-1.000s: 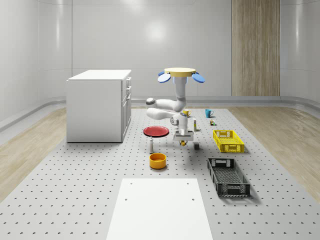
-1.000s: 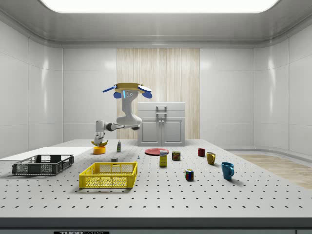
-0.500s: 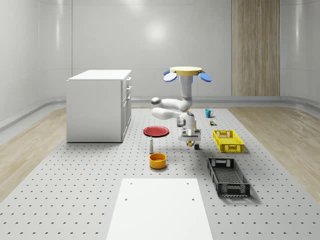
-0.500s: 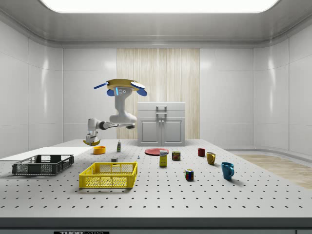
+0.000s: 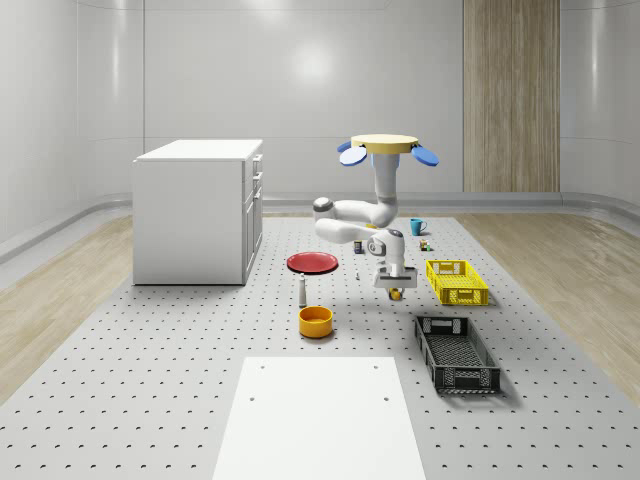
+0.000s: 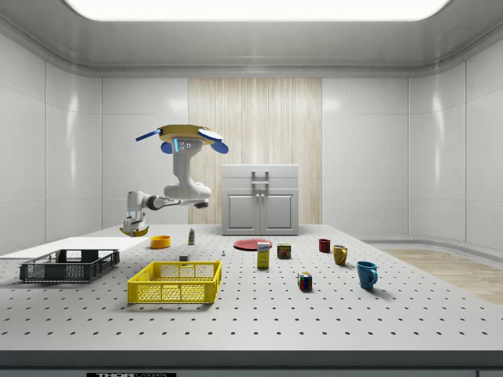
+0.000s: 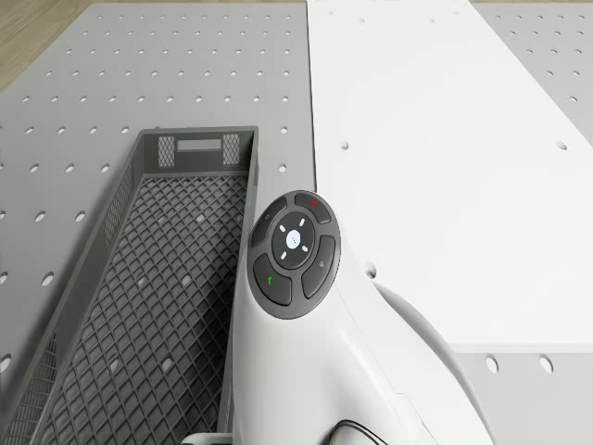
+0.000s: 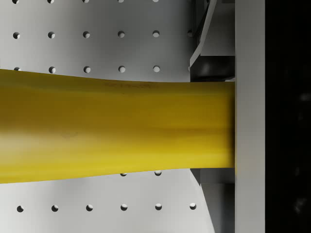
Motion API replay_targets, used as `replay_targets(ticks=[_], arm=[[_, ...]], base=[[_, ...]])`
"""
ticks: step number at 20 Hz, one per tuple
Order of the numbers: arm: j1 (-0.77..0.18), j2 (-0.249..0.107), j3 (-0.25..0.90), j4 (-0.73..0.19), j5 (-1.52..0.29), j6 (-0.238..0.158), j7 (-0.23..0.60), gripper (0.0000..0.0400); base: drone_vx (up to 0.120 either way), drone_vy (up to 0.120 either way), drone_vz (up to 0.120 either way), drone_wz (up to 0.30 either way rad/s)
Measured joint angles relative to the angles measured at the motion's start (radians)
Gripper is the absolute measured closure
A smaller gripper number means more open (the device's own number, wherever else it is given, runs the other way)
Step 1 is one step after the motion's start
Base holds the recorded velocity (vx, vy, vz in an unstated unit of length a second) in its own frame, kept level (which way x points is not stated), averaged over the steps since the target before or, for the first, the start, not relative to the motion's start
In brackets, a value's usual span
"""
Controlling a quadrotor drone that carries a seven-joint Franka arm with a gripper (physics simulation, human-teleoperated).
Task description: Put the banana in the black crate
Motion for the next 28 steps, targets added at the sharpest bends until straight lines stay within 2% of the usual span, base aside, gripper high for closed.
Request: replay_targets(ticks=[28], arm=[[-0.001,-0.004,0.001,0.000,0.002,0.004,0.001,0.0201]], base=[[0.120,0.120,0.000,0.000]])
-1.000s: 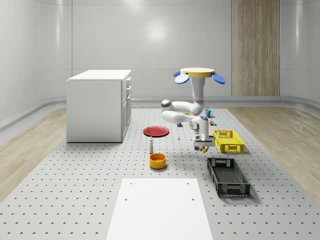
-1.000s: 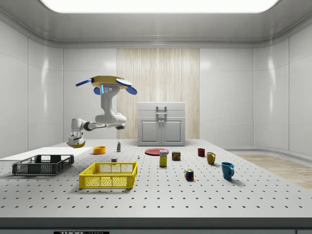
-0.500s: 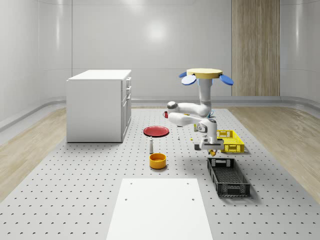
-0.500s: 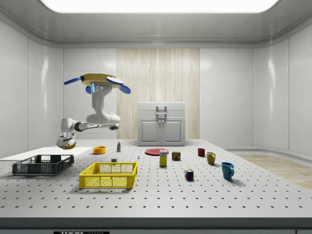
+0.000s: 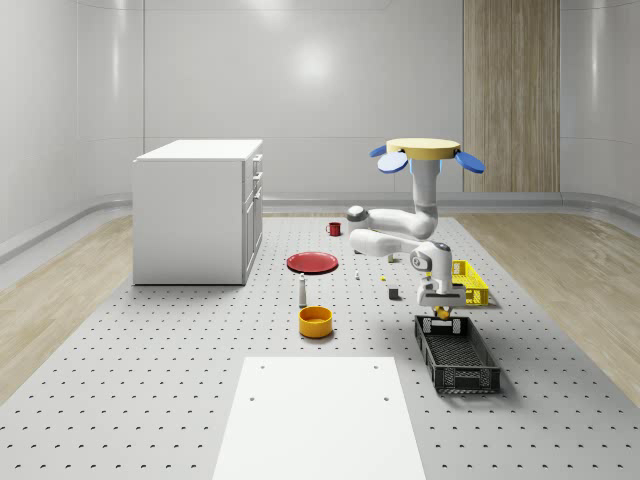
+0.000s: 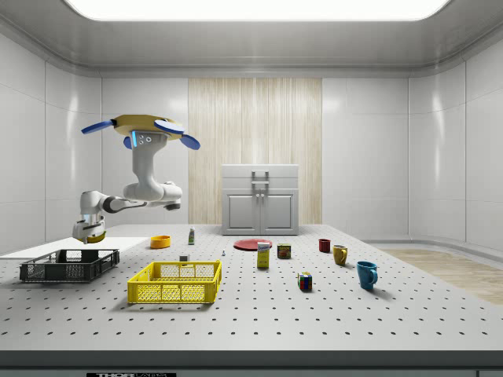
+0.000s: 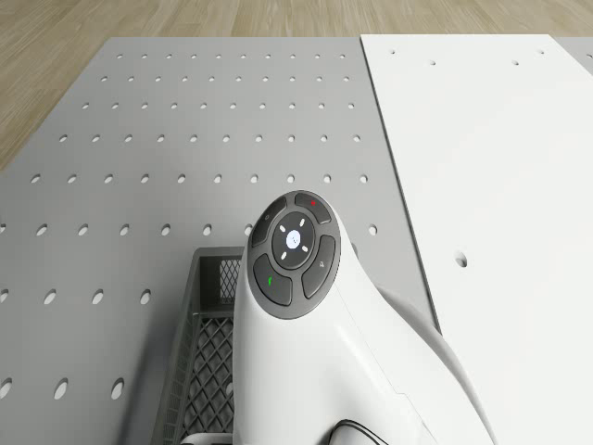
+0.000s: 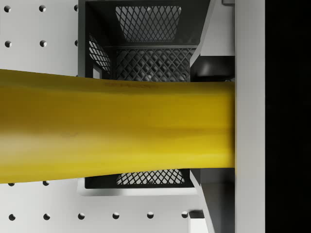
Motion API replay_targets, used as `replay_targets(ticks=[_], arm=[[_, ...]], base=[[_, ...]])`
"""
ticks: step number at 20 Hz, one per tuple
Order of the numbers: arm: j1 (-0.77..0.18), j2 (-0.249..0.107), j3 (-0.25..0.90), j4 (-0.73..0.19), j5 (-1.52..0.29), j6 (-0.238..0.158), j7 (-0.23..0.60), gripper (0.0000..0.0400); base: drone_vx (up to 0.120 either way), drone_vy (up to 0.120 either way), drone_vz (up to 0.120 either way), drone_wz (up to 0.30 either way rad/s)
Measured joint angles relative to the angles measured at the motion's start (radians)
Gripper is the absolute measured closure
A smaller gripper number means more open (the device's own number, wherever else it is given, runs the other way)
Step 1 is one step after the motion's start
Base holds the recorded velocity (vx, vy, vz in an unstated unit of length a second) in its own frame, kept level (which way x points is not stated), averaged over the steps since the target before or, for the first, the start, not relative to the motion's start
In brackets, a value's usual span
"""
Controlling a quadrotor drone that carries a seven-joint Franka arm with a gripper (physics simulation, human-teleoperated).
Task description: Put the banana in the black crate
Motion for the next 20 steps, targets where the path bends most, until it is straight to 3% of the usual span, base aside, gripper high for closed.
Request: replay_targets(ticks=[6,14,17,20], arm=[[0.000,-0.001,0.000,0.000,0.000,0.001,0.000,0.0201],[0.000,-0.002,0.000,0.000,0.001,0.001,0.000,0.0201],[-0.001,-0.002,0.000,0.000,0.001,0.002,0.000,0.0201],[-0.003,-0.003,-0.014,0.004,-0.012,0.007,0.001,0.0201]], base=[[0.120,0.033,-0.007,0.000],[0.120,0.000,-0.120,0.000],[0.120,0.000,0.000,0.000],[0.000,0.000,0.000,0.000]])
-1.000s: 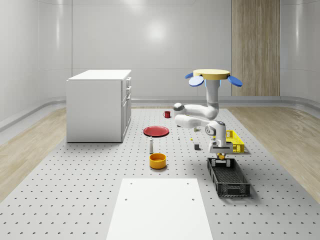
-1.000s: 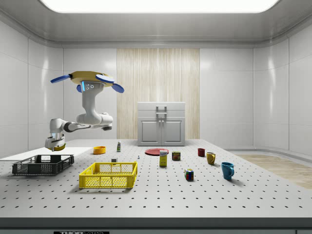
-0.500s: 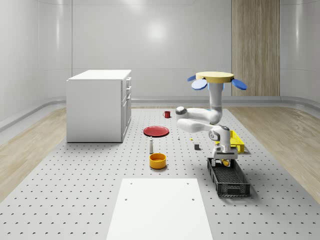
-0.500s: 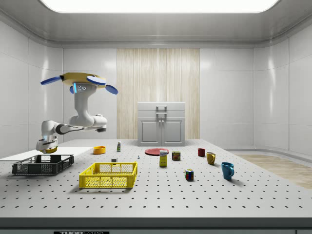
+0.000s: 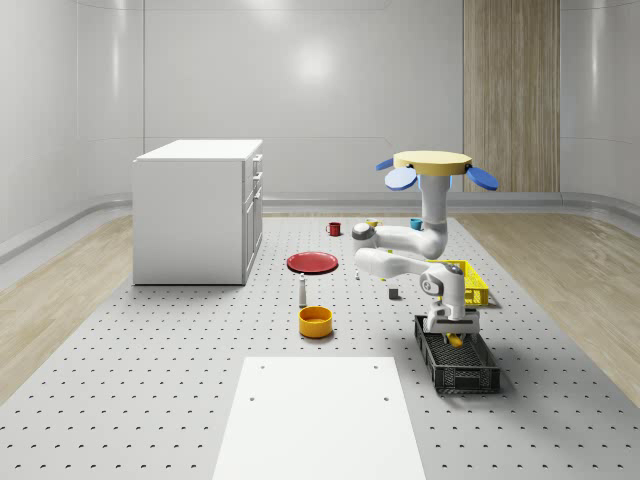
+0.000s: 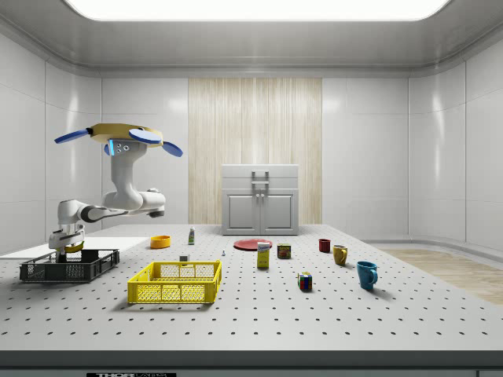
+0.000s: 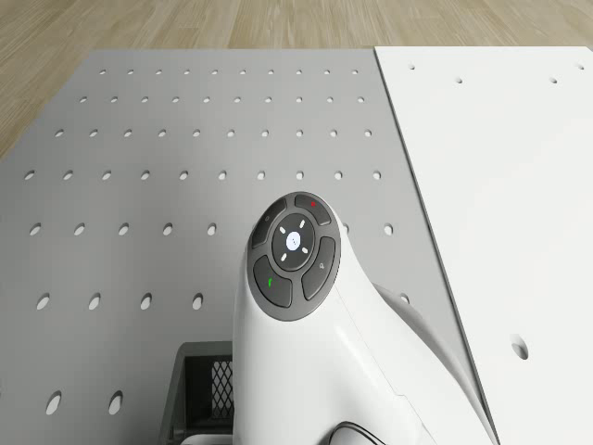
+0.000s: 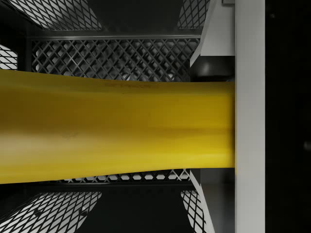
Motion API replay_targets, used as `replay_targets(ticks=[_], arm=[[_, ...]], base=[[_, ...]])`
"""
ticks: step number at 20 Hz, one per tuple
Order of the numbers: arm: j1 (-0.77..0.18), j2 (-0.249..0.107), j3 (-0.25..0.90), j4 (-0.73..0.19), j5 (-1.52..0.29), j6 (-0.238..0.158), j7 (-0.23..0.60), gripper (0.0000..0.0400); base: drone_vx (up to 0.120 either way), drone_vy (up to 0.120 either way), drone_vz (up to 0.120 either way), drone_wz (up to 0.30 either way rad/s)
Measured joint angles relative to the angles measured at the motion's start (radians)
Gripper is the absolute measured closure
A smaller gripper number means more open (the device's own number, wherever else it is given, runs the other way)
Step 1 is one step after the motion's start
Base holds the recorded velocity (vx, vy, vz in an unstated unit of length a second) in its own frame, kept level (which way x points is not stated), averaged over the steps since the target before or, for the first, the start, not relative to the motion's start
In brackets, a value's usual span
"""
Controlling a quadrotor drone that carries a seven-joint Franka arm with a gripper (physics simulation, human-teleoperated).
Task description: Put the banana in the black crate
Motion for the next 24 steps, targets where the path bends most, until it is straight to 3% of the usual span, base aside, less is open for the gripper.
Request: replay_targets(ticks=[14,16,18,24], arm=[[-0.030,0.007,-0.161,0.054,-0.153,0.059,-0.002,0.0201],[-0.032,0.010,-0.173,0.060,-0.163,0.064,-0.006,0.0123],[-0.032,0.013,-0.178,0.061,-0.167,0.064,-0.011,0.0075],[-0.017,0.018,-0.136,0.042,-0.128,0.040,-0.019,0.0017]], base=[[0.000,0.000,0.000,0.000],[0.000,0.000,0.000,0.000],[0.000,0.000,0.000,0.000],[0.000,0.000,0.000,0.000]])
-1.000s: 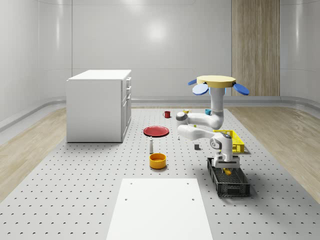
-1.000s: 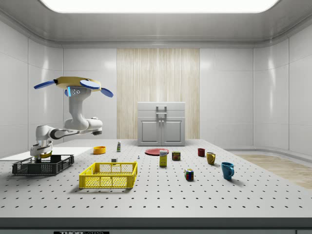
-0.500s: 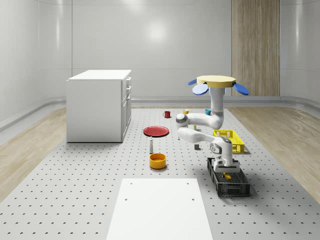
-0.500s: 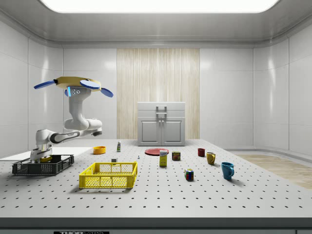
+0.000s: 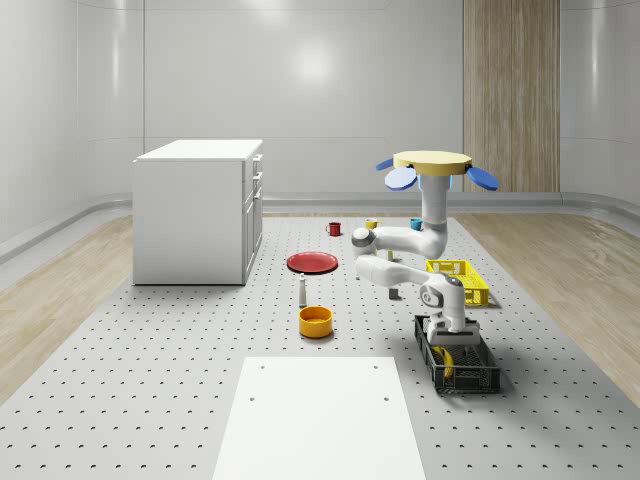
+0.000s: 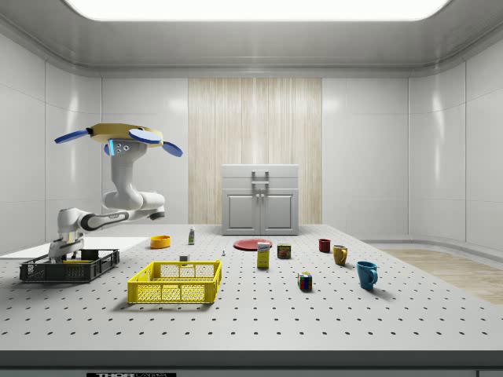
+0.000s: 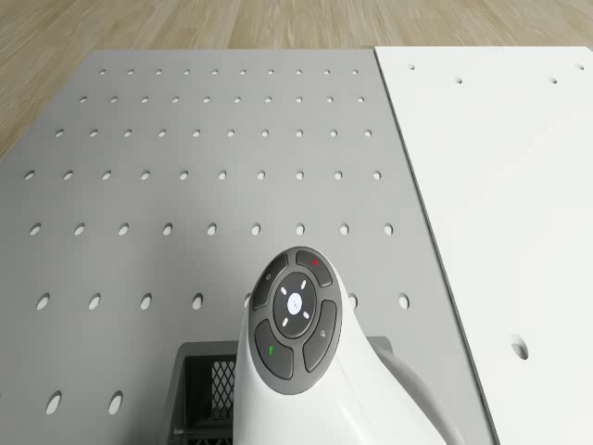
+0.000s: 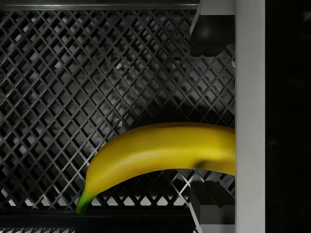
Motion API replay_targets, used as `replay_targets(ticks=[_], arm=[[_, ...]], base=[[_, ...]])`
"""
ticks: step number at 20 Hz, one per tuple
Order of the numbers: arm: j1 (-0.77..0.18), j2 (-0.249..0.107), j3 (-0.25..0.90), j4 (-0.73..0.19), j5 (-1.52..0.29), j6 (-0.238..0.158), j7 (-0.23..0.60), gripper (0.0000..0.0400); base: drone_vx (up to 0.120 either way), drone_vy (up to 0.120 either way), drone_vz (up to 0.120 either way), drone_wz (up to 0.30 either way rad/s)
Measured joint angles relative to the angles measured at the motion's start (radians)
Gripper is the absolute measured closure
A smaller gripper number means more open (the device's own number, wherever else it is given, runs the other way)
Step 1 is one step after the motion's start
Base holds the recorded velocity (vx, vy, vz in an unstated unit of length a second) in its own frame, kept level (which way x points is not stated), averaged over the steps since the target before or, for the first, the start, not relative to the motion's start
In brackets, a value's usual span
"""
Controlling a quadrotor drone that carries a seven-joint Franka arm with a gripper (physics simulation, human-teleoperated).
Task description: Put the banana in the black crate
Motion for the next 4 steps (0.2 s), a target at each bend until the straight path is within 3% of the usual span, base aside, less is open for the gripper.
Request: replay_targets(ticks=[4], arm=[[0.006,0.003,0.018,-0.008,0.017,-0.010,-0.002,0.0006]], base=[[0.000,0.000,0.000,0.000]])
